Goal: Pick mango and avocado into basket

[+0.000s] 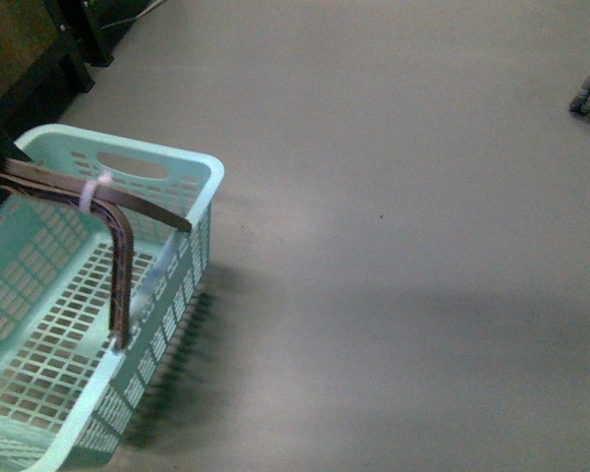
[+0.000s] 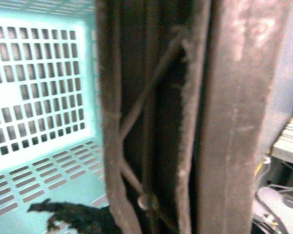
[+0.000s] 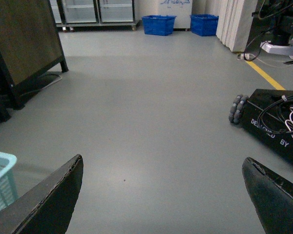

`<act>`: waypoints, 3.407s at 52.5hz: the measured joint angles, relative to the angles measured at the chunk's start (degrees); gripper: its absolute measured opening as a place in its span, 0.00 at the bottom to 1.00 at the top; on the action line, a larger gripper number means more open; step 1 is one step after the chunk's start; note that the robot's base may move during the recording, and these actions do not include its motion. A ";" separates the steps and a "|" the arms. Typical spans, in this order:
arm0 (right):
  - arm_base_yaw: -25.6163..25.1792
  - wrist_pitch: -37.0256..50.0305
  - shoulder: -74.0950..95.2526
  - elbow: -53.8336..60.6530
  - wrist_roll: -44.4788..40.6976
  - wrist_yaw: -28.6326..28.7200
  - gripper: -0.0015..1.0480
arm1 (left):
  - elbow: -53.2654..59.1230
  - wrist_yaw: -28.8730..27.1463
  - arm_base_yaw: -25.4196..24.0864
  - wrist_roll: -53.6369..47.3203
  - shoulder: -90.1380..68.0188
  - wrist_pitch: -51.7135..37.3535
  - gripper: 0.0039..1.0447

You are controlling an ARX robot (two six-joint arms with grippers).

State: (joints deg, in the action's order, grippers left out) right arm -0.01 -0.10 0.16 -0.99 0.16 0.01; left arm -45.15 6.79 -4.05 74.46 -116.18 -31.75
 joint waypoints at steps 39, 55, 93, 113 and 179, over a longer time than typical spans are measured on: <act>0.00 0.00 0.00 0.00 0.00 0.00 0.92 | 8.41 6.38 -11.82 12.33 75.01 41.46 0.14; 0.00 0.00 0.00 0.00 0.00 0.00 0.92 | 6.73 6.45 -12.59 11.72 77.72 43.12 0.14; 0.00 0.00 0.00 0.00 0.00 -0.02 0.92 | 6.73 6.54 -12.59 11.72 77.68 43.41 0.14; 0.00 0.00 0.00 0.00 0.00 0.00 0.92 | 6.71 6.54 -12.59 11.74 77.68 43.41 0.14; 0.00 0.00 0.00 0.00 0.00 0.00 0.92 | 6.71 6.54 -12.59 11.72 77.68 43.41 0.13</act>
State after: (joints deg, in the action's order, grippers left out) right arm -0.01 -0.10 0.16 -0.99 0.16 0.01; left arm -38.44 13.32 -16.64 86.17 -38.50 11.66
